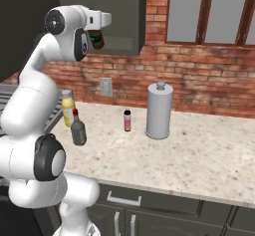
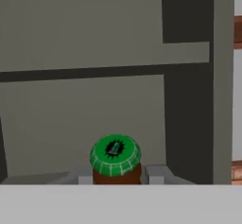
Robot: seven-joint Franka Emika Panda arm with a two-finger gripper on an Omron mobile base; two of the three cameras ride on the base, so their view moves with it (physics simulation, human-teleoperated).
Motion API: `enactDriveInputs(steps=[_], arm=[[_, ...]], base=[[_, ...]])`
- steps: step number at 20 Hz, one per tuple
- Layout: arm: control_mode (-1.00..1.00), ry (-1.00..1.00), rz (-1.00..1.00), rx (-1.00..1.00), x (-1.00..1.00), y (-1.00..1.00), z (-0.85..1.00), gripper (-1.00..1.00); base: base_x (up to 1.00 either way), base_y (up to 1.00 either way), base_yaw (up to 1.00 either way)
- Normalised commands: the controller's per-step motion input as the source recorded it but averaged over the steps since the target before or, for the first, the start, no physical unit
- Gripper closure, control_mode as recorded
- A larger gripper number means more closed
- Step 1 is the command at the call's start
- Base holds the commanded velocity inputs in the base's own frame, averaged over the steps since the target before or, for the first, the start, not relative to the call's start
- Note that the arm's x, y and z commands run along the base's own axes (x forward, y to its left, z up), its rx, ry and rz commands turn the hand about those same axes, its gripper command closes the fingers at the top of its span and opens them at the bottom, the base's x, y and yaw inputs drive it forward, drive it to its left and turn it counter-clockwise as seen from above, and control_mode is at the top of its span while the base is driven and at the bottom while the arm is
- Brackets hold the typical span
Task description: Sort all alcoholic drinks to one cabinet, and non-alcoholic drinks to the other.
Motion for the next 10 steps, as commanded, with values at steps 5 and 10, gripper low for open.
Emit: enactDriveInputs(steps=[5, 10], arm=[[-1.0, 0.0, -0.02, 0.0, 0.2, -0.03, 0.0, 1.0], [-1.0, 0.0, -0.02, 0.0, 0.05, -0.09, 0.0, 1.0]], base=[[0.0, 0.0, 0.0], [0.0, 0.0, 0.0]])
